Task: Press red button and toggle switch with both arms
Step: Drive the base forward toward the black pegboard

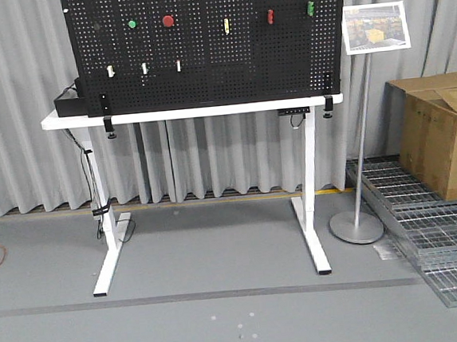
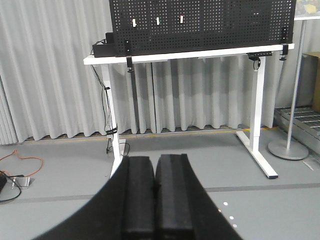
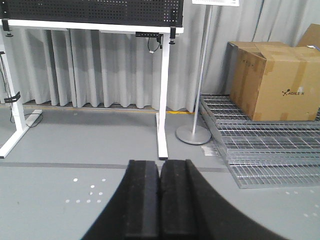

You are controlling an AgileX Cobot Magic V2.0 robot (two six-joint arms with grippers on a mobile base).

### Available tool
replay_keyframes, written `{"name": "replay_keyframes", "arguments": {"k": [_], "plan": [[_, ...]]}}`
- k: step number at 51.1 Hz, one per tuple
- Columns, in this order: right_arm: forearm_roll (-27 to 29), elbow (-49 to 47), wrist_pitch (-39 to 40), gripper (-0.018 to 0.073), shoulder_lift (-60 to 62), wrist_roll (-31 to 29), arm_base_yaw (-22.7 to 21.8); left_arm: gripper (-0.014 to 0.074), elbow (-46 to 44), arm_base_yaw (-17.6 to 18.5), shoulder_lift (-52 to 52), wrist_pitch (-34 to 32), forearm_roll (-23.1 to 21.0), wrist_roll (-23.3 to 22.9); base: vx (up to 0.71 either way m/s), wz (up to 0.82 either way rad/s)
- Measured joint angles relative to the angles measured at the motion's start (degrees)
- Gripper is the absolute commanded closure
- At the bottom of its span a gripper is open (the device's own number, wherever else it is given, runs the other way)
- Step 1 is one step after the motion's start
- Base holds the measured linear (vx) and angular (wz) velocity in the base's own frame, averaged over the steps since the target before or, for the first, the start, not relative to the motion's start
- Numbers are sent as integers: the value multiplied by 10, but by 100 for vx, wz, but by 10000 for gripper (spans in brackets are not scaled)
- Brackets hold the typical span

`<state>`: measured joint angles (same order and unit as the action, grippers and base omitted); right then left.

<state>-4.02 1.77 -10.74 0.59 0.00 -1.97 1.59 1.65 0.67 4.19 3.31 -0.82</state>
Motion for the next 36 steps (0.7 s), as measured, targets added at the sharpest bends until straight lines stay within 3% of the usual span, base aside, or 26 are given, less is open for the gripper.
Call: {"name": "replay_keyframes", "arguments": {"k": [36], "plan": [[0, 0, 0, 559, 0, 0, 0, 594, 0, 0, 0, 0, 0, 0, 36, 1]]}}
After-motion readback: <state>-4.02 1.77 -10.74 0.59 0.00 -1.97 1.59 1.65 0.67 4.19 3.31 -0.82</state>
